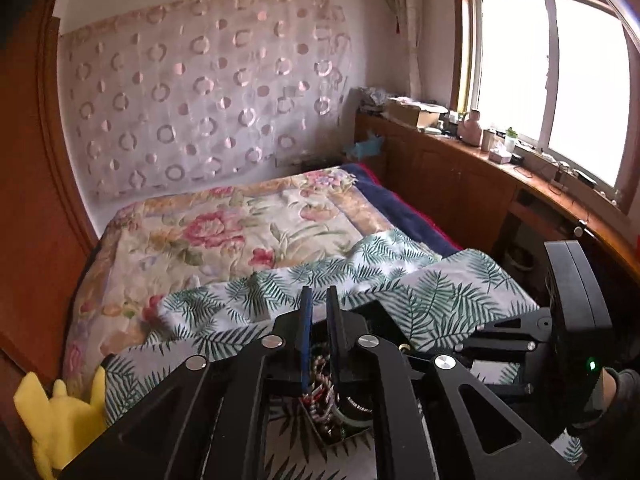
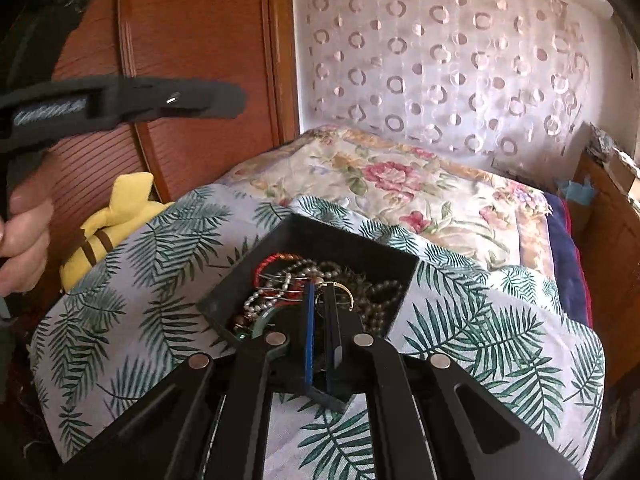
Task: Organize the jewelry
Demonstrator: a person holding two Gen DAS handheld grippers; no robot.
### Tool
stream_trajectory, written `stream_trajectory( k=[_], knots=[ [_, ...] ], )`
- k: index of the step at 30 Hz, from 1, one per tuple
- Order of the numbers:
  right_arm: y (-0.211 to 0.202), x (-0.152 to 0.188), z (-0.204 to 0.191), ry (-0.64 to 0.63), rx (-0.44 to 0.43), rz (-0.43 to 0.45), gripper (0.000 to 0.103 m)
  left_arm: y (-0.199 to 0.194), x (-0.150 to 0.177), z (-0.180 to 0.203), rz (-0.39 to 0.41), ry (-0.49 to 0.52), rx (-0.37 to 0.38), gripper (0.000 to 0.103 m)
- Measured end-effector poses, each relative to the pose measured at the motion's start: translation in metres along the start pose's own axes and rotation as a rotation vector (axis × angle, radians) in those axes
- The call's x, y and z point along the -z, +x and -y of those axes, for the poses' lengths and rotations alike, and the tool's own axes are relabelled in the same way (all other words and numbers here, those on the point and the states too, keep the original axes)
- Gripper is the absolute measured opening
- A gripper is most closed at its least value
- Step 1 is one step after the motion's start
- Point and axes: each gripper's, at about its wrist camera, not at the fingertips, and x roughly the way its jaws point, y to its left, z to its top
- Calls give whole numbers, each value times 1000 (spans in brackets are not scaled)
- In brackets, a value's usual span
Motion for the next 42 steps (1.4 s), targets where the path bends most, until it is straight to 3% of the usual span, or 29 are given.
stream_trajectory(
  k=[2, 6, 8, 11, 14, 20, 24, 27, 30, 37, 42],
  knots=[
    [3, 2, 2, 6, 10, -6, 5, 3, 7, -3, -8, -5, 0, 17],
    [13, 0, 9, 10, 43, -18, 5, 9, 28, -7, -34, -18, -7, 21],
    [18, -2, 14, 21, 58, -26, 6, 10, 38, -10, -42, -25, -19, 39],
    [21, -5, 21, 42, 48, -28, 6, 8, 49, -10, -37, -19, -51, 57],
    [16, -4, 23, 54, 44, -15, 23, 3, 58, -12, -29, -21, -70, 74],
    [-8, 3, 18, 78, 69, 24, 25, -12, 78, -13, -12, -53, -105, 92],
    [-42, 18, 9, 103, 97, 87, 45, -30, 90, -7, 7, -65, -122, 95],
    [-65, 29, 0, 121, 116, 121, 49, -45, 99, 0, 23, -81, -123, 95],
    [-92, 43, -11, 140, 142, 163, 70, -62, 107, 5, 41, -99, -133, 95],
    [-141, 76, -37, 179, 196, 237, 98, -103, 130, 22, 80, -120, -194, 95],
    [-167, 94, -49, 211, 235, 277, 100, -123, 146, 30, 85, -135, -221, 95]
  ],
)
